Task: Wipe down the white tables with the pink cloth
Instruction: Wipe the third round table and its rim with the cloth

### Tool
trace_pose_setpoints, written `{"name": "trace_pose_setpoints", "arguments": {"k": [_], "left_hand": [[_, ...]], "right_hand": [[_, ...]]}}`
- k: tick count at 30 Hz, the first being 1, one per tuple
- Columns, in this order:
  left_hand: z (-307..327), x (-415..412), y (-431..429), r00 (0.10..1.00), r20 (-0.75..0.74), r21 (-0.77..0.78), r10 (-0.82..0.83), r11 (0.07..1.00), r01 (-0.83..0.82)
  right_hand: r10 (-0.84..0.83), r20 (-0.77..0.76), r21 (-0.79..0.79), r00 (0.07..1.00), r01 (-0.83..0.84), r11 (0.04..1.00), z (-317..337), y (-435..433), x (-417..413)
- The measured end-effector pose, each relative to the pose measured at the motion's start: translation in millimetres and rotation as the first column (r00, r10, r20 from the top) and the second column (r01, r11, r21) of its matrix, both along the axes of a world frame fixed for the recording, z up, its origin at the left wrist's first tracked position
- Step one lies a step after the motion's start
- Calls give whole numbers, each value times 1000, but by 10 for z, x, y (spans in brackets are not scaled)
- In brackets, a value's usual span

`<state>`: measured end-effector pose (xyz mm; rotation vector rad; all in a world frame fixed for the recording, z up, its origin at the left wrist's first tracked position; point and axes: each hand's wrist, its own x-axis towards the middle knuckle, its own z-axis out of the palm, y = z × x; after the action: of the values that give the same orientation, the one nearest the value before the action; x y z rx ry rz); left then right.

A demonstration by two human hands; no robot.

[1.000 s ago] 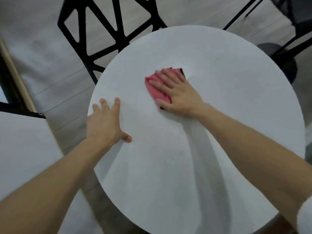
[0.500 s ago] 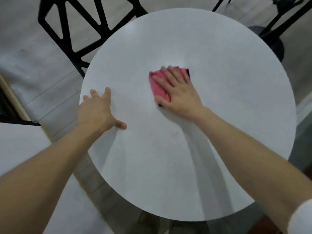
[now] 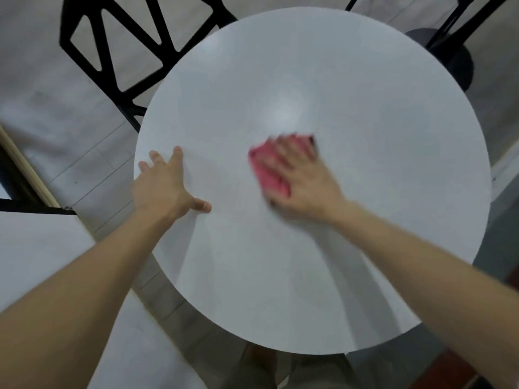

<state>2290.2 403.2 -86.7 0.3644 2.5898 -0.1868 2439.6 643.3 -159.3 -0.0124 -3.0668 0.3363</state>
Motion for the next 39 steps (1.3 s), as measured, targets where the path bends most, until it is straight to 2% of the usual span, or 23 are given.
{"name": "trace_pose_setpoints", "arguments": {"k": [3, 5, 6, 8, 10, 12, 14, 16, 18, 20, 21, 24, 26, 27, 29, 30, 33, 34, 35, 36, 38, 39], "left_hand": [[-45, 14, -57, 999, -33, 12, -7, 1000, 8], [-41, 14, -66, 999, -40, 8, -18, 1000, 19], [-41, 21, -62, 999, -33, 10, -20, 1000, 21], [-34, 15, -58, 1000, -18, 16, -11, 1000, 11], [-18, 9, -25, 1000, -2, 17, -1, 1000, 1], [-22, 21, -13, 1000, 4, 28, 4, 1000, -4], [-34, 27, -44, 1000, -4, 78, 21, 997, -20], [-38, 63, -97, 1000, -23, 168, 16, 986, -12], [-31, 161, -142, 997, -74, 230, -10, 973, 27], [-25, 358, -180, 991, -120, 240, -55, 967, 83], [-32, 471, -195, 987, -137, 243, -85, 963, 116], [-76, 809, -194, 957, -179, 287, -226, 919, 271], [-68, 994, -103, 937, -188, 332, -293, 879, 341], [-57, 1076, -25, 929, -189, 338, -319, 867, 366], [-33, 1247, 166, 913, -160, 328, -376, 852, 408], [-14, 1336, 267, 906, -131, 322, -402, 847, 423], [16, 1521, 565, 886, -60, 298, -460, 839, 456], [17, 1557, 652, 886, -42, 283, -462, 845, 454], [16, 1573, 730, 894, -26, 267, -448, 859, 438], [19, 1573, 801, 907, -6, 252, -420, 878, 408], [30, 1533, 928, 935, 38, 227, -353, 914, 336], [39, 1501, 983, 942, 50, 205, -333, 926, 317]], "right_hand": [[-342, 119, 45, 932, 339, 940, 81, 552, -691], [-439, 126, 20, 890, 440, 898, 24, 306, -729], [-435, 93, 2, 896, 437, 900, 5, 6, -583], [-279, 18, -64, 960, 279, 958, -57, -725, -17], [9, 33, -88, 999, -7, 996, -73, -1191, 668], [143, 64, -61, 988, -139, 988, -74, -990, 1091], [1, 81, -22, 997, 1, 1000, -55, -400, 1208], [-308, 109, 25, 945, 307, 951, 19, 165, 1160], [-609, 131, 52, 782, 609, 792, 72, 284, 923], [-756, 151, 38, 637, 761, 648, 58, -174, 560], [-735, 155, 13, 660, 742, 670, 59, -496, 416], [-400, 132, -66, 907, 411, 909, 44, -1220, 521], [-280, 66, -67, 958, 285, 956, -12, -1109, 1037], [-298, 55, -57, 953, 301, 952, -36, -924, 1360], [-456, 77, -18, 887, 459, 889, -51, -381, 2013], [-578, 101, 1, 809, 581, 814, -27, -63, 2280], [-899, 116, 15, 421, 905, 426, 74, 523, 2466], [-938, 117, 21, 326, 944, 330, 90, 455, 2307], [-945, 107, 34, 309, 949, 314, 70, 271, 2111], [-915, 99, 30, 391, 918, 395, 40, 5, 1919], [-713, 100, -21, 694, 718, 696, -5, -601, 1694], [-575, 109, -44, 810, 582, 812, -15, -810, 1733]]}}
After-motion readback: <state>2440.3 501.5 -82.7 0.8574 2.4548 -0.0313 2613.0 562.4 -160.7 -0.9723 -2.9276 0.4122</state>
